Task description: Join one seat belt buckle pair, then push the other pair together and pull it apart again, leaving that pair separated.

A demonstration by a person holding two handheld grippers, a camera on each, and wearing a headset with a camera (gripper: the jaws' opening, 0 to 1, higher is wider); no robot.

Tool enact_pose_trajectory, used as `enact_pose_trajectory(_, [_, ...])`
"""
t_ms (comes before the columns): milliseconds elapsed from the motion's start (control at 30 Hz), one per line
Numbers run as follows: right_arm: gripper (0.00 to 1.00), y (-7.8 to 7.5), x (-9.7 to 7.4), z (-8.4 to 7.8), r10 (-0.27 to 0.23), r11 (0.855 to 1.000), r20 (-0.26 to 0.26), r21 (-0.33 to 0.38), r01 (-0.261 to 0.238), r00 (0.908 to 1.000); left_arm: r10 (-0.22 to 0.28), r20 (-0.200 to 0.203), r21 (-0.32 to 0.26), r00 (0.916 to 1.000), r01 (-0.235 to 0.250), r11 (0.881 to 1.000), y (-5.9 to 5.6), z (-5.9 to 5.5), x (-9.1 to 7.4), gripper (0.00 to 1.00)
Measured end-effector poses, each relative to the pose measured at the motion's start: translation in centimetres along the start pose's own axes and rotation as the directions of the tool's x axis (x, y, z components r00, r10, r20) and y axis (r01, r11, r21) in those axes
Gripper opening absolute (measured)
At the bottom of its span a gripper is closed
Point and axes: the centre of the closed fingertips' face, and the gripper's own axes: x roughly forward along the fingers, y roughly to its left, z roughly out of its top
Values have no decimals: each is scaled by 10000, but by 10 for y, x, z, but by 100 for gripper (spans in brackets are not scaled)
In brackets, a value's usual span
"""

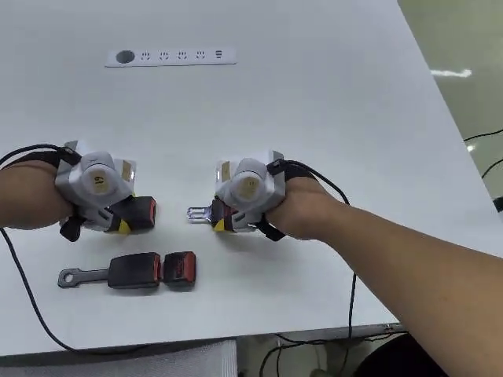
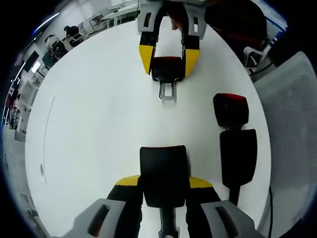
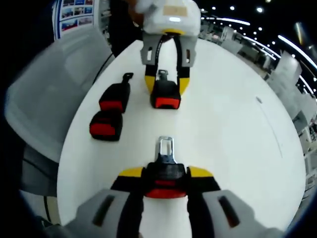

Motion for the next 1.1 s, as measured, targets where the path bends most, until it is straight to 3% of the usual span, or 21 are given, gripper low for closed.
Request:
enact_pose_trajectory(167, [33, -1, -13, -21, -150, 9999, -314, -64, 148, 9994, 104, -272, -9, 9996, -105, 9999, 0, 1, 0, 34])
enact_pose_trajectory(400, [47, -13, -26, -22, -999, 9882, 363, 1202, 949, 9943, 208, -470, -184, 9987, -217, 9996, 0, 0, -1, 34])
enact_pose_trajectory(533, [49, -11, -39, -23, -1568, 9752, 617, 1675, 1447, 9857, 507, -142, -228, 9986, -510, 9984, -1, 1, -4, 35])
enact_pose_trajectory(600, [53, -3, -47, -26, -1823, 9639, 751, 2106, 1631, 9804, 699, -10, -333, 9976, -699, 9970, -2, 2, -11, 43])
enact_pose_trajectory(633, [54, 4, -53, -25, -1886, 9602, 1016, 2277, 1617, 9768, 1236, 223, -296, 9921, -1229, 9920, 4, 4, -19, 47])
enact_pose_trajectory(667, [55, 9, -56, -22, -1945, 9573, 1349, 2421, 1580, 9716, 1408, 388, -305, 9893, -1396, 9897, 5, 6, -24, 49])
enact_pose_trajectory(767, [61, 27, -73, -25, -2373, 9377, 1841, 2998, 1755, 9538, 1676, 854, -711, 9821, -1618, 9843, -5, 1, -44, 53])
enact_pose_trajectory(800, [63, 29, -74, -26, -2400, 9351, 1875, 3081, 1750, 9525, 1719, 899, -753, 9810, -1655, 9833, -7, 0, -46, 55])
enact_pose_trajectory(833, [65, 35, -81, -26, -2601, 9243, 2051, 3355, 1819, 9435, 1839, 1025, -1009, 9776, -1737, 9796, -13, -5, -55, 58])
enact_pose_trajectory(867, [67, 40, -85, -28, -2640, 9192, 2006, 3487, 1831, 9434, 1991, 1090, -1415, 9739, -1830, 9729, -17, -9, -63, 61])
enact_pose_trajectory(900, [69, 43, -89, -30, -2802, 9086, 1892, 3687, 1964, 9411, 2374, 1512, -1894, 9596, -2076, 9597, -23, -10, -76, 64])
enact_pose_trajectory(967, [77, 50, -97, -31, -3084, 8785, 1902, 4328, 2024, 9320, 2628, 1875, -2355, 9464, -2164, 9475, -35, -18, -92, 69])
enact_pose_trajectory(1033, [79, 60, -105, -34, -3097, 8684, 1857, 4547, 1979, 9325, 2895, 1910, -3224, 9379, -2186, 9210, -53, -43, -105, 71])
enact_pose_trajectory(1100, [80, 65, -108, -39, -3146, 8511, 1708, 4862, 1979, 9337, 3005, 2130, -4057, 9297, -1956, 8928, -66, -55, -110, 83])
